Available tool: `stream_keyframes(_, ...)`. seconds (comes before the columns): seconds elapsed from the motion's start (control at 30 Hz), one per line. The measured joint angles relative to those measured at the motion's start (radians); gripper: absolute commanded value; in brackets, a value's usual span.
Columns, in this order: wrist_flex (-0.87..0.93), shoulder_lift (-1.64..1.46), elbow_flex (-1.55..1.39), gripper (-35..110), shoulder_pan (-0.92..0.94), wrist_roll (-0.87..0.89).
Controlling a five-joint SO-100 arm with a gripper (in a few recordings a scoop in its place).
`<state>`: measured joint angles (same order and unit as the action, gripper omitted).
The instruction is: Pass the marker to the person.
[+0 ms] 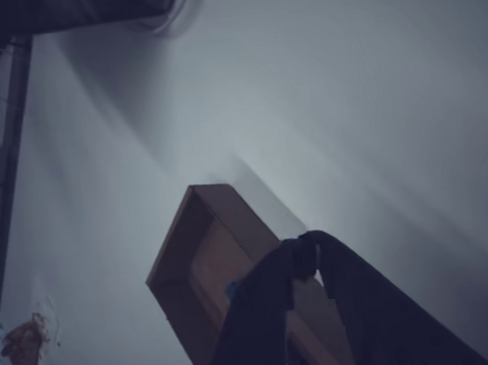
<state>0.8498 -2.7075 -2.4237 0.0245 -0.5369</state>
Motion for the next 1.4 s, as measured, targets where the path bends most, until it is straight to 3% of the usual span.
stream_keyframes(0.37, -0.209, 0.453, 0.577, -5, -0.075, 0.258)
stream_keyframes(0.67, -0.224, 0.779, 0.951, -5, -0.252, 0.364)
stream_keyframes(1.1, -0.037, 0.980, 1.015, -5, -0.494, 0.578)
stream_keyframes(1.4, -0.018, 1.129, 1.054, -5, -0.571, 0.658)
